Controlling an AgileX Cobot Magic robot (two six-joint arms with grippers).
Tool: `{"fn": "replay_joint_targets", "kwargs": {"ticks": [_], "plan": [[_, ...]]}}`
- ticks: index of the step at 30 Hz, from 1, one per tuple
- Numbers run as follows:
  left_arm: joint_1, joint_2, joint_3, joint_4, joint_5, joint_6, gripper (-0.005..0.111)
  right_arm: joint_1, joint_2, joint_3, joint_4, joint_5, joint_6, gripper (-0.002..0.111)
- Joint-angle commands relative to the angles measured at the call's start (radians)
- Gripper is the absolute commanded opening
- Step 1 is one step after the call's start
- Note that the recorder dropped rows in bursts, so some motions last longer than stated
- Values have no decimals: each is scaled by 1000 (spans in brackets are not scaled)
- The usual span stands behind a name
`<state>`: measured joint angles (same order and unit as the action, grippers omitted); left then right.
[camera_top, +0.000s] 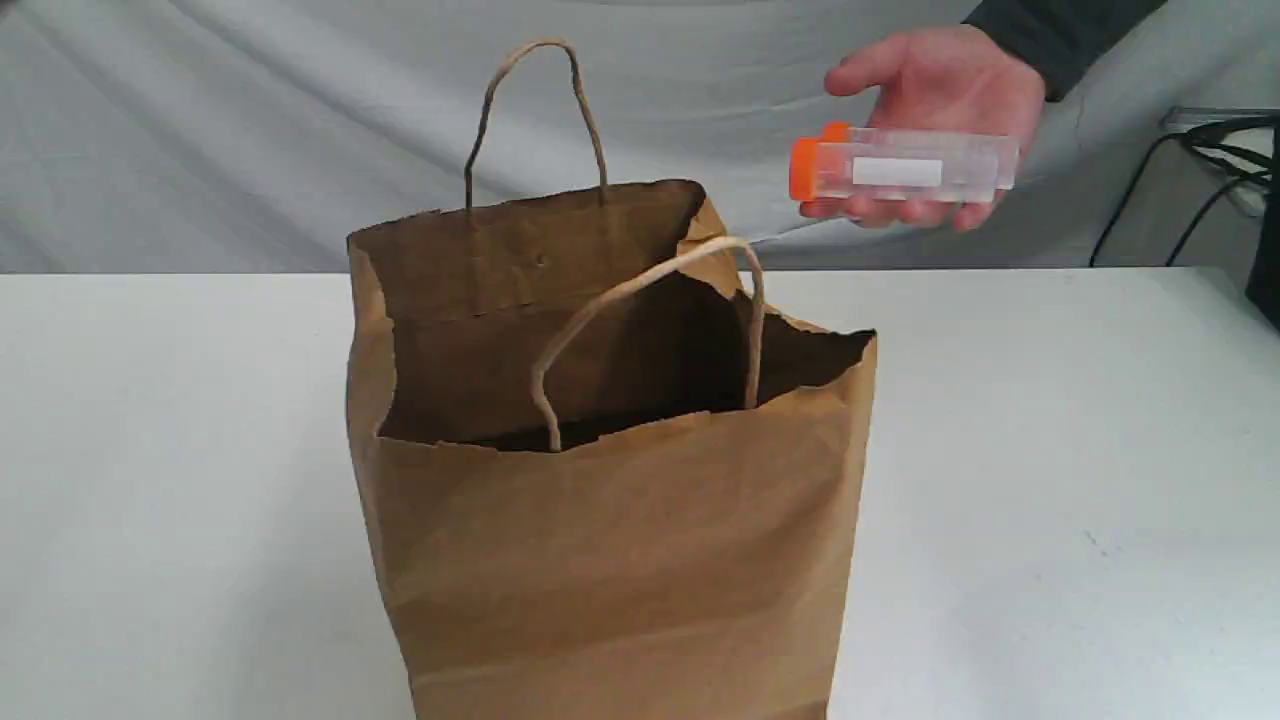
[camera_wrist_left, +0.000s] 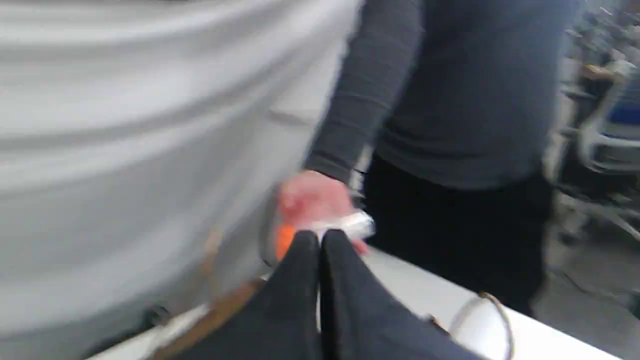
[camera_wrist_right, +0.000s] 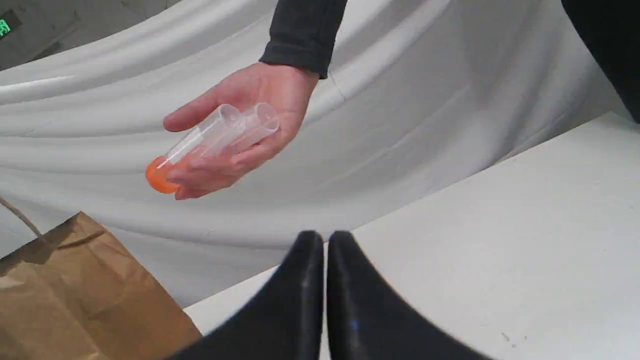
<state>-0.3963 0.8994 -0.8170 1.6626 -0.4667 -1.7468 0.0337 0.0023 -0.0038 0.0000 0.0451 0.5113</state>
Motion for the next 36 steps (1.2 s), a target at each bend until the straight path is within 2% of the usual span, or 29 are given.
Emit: {"fn": "replay_joint_targets", "kwargs": {"ticks": [1, 6, 9, 11, 13, 14, 16, 18, 20, 23, 24, 25, 27, 29, 32, 34, 36], "plan": [[-9, 147, -97, 82, -184, -80, 0, 3, -2, 4, -16, -3, -15, 1], [-9, 253, -175, 82, -334, -75, 7, 3, -2, 4, -16, -3, -15, 1], [-9, 277, -177, 82, -413, -41, 21, 3, -2, 4, -16, -3, -15, 1], [-9, 286, -177, 82, -443, -38, 36, 3, -2, 4, -16, -3, -15, 1], [-9, 286, -177, 82, -428, -4, 48, 3, -2, 4, -16, -3, -15, 1], [-9, 277, -177, 82, -389, 24, 50, 3, -2, 4, -16, -3, -15, 1], [-9, 253, -177, 82, -207, 160, 50, 3, -2, 4, -16, -3, -15, 1], [-9, 222, -177, 82, 54, 297, 45, 3, -2, 4, -16, -3, -15, 1], [-9, 194, -177, 82, 420, 418, 32, 3, -2, 4, -16, -3, -15, 1], [-9, 185, -177, 82, 799, 530, 11, 3, -2, 4, -16, -3, -15, 1], [-9, 185, -177, 61, 894, 622, 4, 3, -2, 4, -16, -1, -15, 1], [-9, 185, -177, -30, 997, 766, 0, 3, -2, 4, -16, -1, -15, 1], [-9, 187, -177, -214, 1118, 1114, 0, 3, -2, 4, -16, 1, -15, 1], [-9, 196, -177, -426, 1276, 1392, 0, 3, -2, 4, -16, 6, -15, 1], [-9, 191, -177, -737, 1452, 1602, 0, 3, -2, 4, -16, 12, -15, 1], [-9, 174, -179, -979, 1467, 1685, 0, 3, -2, 4, -16, 12, -15, 1], [-9, 150, -179, -1250, 1422, 1785, 0, 3, -2, 4, -16, 12, -15, 1]]}}
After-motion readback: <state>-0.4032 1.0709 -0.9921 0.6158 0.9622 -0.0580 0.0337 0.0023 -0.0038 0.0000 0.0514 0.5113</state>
